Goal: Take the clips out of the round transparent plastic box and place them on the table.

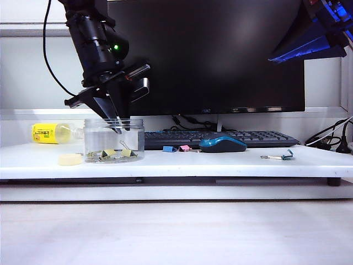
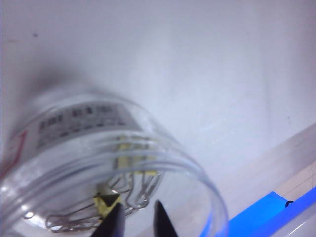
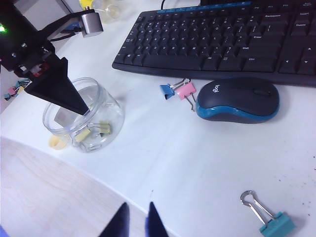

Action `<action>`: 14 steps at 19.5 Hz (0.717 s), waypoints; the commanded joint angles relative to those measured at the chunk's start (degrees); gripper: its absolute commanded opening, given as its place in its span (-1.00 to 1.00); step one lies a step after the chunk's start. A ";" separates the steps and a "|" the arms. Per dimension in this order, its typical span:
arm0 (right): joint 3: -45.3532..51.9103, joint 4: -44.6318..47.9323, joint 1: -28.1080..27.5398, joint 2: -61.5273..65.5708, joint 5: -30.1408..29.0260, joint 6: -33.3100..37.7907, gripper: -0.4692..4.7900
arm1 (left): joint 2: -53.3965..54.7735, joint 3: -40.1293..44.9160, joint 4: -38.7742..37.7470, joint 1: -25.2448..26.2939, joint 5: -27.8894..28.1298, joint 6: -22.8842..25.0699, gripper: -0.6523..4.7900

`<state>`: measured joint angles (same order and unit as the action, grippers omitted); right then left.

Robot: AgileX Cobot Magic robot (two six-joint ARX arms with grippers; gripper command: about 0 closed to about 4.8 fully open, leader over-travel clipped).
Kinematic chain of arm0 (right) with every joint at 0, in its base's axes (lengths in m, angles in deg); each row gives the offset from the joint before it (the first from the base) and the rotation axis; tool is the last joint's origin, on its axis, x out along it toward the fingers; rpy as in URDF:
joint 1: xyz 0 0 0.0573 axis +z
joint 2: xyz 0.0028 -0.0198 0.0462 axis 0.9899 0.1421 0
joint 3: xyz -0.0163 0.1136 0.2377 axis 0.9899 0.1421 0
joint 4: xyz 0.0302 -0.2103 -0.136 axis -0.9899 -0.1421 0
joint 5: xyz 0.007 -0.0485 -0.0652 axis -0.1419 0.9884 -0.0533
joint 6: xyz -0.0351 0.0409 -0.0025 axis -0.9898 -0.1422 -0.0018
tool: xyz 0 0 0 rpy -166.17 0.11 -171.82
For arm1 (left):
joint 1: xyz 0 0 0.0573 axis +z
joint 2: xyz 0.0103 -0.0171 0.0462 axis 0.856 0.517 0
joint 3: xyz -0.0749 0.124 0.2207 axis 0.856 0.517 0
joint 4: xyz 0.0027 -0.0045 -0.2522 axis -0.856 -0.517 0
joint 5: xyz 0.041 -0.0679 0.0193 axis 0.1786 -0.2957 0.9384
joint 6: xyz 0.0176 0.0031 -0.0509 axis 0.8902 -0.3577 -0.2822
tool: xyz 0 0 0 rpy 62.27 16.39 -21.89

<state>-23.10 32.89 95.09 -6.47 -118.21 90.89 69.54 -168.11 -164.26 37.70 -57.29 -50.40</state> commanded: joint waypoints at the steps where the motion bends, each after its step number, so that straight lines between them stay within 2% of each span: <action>1: -0.13 0.46 0.04 -0.15 -0.33 -0.11 -0.62 | -0.24 -0.11 -0.39 -0.09 -1.16 -0.79 -0.43; 14: -0.13 0.61 0.04 -0.15 -0.31 -0.11 -0.62 | -0.24 3.69 -0.48 0.09 -1.99 -0.79 -0.42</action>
<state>-23.10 32.91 95.09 -6.47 -118.19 90.89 69.54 -164.54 -164.50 37.83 -59.26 -51.27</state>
